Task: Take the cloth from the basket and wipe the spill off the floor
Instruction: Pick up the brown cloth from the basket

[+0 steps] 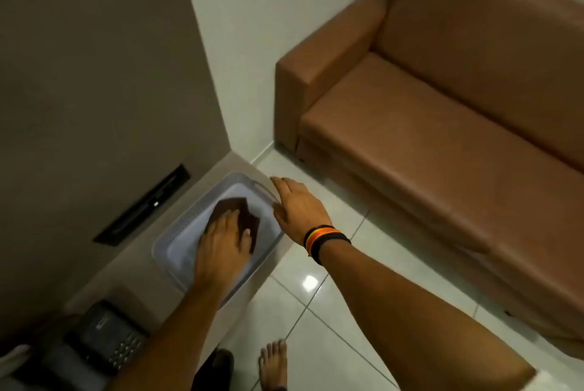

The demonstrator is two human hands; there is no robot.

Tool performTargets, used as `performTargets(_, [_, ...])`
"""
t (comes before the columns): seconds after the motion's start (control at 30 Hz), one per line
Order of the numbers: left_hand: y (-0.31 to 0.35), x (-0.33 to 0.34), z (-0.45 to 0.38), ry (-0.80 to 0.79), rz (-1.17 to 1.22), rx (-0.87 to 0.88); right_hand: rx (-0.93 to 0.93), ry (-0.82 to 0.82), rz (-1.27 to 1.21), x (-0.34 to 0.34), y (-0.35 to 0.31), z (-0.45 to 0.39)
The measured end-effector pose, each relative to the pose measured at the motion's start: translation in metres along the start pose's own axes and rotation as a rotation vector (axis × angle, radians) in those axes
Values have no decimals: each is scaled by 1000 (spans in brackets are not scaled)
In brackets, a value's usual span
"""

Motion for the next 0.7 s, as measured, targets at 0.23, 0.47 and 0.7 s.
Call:
performTargets(0.23, [-83, 115, -34, -172, 167, -449, 295, -192, -214, 148, 52, -65])
performTargets(0.47, [-101, 170, -56, -202, 137, -615, 348, -235, -173, 222, 70, -133])
performTargets(0.7, [-100, 168, -68, -224, 270, -631, 527, -134, -428, 216, 74, -121])
Point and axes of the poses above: each hand's wrist, its own z-axis away from the middle knuckle, its own x-axis out of the palm, y = z × x, the point moved 4 cm from there along -z, towards the middle knuckle, and after that the axes turned 15 degrees about -z, right-handed, at the moved point
